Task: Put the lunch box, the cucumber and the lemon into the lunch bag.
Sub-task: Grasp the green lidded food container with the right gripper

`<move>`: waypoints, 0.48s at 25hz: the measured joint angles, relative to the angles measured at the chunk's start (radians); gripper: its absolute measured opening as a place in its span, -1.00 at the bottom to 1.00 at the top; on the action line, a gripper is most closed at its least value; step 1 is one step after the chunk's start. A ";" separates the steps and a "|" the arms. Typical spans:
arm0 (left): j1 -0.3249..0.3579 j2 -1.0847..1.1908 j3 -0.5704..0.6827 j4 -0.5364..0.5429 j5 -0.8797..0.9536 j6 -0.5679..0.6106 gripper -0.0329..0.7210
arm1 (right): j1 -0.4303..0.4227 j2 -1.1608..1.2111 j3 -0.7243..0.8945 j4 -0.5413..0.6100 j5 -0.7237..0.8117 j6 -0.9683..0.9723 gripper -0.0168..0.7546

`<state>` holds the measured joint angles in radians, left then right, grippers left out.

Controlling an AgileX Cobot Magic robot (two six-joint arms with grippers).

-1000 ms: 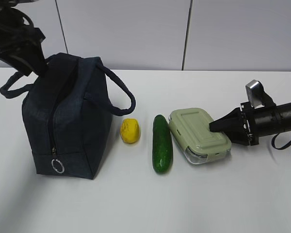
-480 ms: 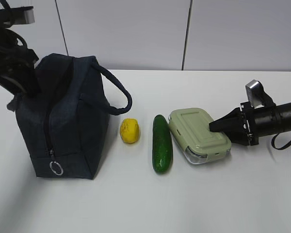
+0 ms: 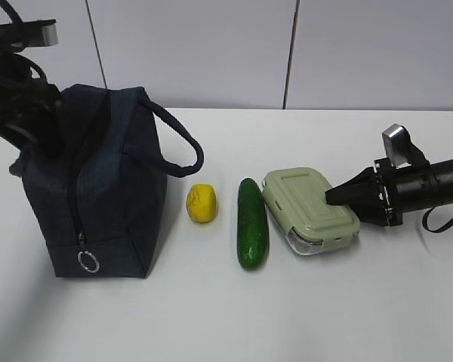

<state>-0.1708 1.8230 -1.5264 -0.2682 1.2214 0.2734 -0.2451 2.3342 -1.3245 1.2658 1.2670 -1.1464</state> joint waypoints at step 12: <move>0.000 0.010 0.000 0.043 -0.007 -0.002 -0.88 | 0.000 0.000 0.000 0.000 0.000 0.000 0.01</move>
<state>-0.1708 1.8327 -1.5264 -0.2251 1.2143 0.2711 -0.2451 2.3342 -1.3245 1.2658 1.2670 -1.1464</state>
